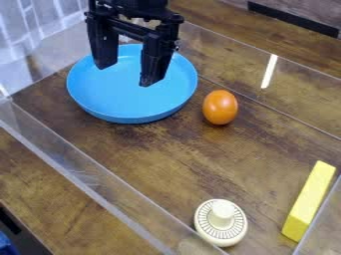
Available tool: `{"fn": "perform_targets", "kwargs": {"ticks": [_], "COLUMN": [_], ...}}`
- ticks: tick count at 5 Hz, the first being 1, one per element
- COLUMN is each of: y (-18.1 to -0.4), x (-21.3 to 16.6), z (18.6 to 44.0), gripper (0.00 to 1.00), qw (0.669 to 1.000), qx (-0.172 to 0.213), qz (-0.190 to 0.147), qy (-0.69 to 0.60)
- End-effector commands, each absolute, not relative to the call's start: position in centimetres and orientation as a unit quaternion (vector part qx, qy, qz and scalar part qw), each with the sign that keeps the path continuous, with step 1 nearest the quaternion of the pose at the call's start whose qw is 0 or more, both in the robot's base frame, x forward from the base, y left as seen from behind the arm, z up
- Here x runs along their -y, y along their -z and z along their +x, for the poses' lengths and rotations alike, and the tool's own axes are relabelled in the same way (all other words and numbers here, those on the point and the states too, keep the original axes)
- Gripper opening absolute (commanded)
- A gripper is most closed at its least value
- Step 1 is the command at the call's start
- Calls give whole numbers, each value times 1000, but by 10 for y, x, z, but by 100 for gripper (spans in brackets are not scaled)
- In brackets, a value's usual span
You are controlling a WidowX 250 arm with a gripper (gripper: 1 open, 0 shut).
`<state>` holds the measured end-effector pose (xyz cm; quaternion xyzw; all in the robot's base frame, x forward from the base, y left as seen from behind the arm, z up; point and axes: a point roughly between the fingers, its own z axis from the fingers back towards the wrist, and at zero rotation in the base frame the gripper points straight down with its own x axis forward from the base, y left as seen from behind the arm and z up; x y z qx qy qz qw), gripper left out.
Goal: Put the orange ball in the blue tray
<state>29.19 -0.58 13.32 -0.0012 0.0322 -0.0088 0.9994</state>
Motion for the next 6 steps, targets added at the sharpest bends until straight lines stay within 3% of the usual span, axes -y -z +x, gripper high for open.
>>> {"fn": "perform_targets", "kwargs": {"ticks": [1, 6], "y": [-127, -102], "x": [8, 36], "z": [295, 339], "gripper": [100, 100], "qw": [999, 997], "qx": [-36, 8], "qz": [-2, -10], "qy": [14, 70]}}
